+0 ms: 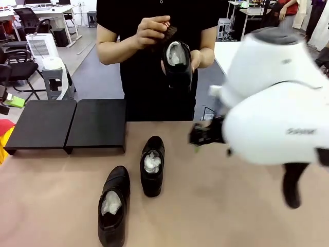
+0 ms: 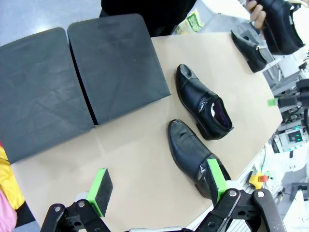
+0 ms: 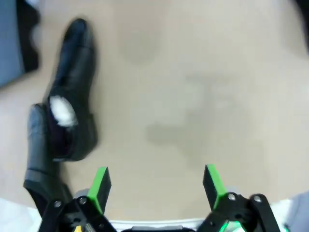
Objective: Organize the shoes by placing them on the stand.
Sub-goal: Place the Shoe from the middle of the table onto the Shoes Stand.
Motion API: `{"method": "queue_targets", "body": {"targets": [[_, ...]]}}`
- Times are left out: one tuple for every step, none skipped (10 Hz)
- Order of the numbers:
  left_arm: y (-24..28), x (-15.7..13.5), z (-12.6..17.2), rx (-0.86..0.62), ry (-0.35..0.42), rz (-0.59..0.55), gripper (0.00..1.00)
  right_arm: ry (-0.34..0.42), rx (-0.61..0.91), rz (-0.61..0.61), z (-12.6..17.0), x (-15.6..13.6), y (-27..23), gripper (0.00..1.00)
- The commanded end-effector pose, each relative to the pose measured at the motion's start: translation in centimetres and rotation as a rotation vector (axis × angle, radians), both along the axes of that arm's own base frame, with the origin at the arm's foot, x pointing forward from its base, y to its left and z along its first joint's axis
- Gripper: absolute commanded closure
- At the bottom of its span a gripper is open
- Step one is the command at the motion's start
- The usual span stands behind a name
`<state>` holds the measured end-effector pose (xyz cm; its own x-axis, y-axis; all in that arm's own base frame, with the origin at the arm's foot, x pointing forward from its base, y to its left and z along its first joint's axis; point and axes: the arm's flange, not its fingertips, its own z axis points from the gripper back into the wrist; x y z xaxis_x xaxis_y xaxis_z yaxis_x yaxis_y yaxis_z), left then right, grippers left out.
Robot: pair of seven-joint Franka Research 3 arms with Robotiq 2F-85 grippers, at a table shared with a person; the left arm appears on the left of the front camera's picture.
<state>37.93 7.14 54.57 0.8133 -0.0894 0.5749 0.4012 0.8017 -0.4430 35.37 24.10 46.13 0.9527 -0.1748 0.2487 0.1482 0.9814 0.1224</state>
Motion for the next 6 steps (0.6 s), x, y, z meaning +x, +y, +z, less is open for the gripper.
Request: {"method": "queue_targets", "body": {"targets": [[0.1, 0.1, 0.0, -0.008, -0.014, -0.015, 0.0, -0.022, -0.03, 0.168, 1.2, -0.5, -5.6, 0.0], [0.1, 0.1, 0.0, -0.008, -0.014, -0.015, 0.0, -0.014, -0.028, 0.214, 0.7, 0.0, -8.4, 0.0], [0.1, 0.1, 0.0, -0.008, -0.014, -0.015, 0.0, -0.022, -0.024, 0.254, 0.1, 0.5, -11.1, 0.0], [0.1, 0.1, 0.0, -0.008, -0.014, -0.015, 0.0, -0.04, -0.016, 0.29, -0.8, 0.7, -13.3, 0.0], [0.1, 0.1, 0.0, -0.008, -0.014, -0.015, 0.0, -0.044, 0.027, 0.245, -1.6, 0.7, -15.0, 0.0], [0.0, 0.0, 0.0, 0.0, 0.0, 0.0, 0.0, -0.013, 0.089, 0.099, -2.0, 1.0, -15.7, 0.0]]}}
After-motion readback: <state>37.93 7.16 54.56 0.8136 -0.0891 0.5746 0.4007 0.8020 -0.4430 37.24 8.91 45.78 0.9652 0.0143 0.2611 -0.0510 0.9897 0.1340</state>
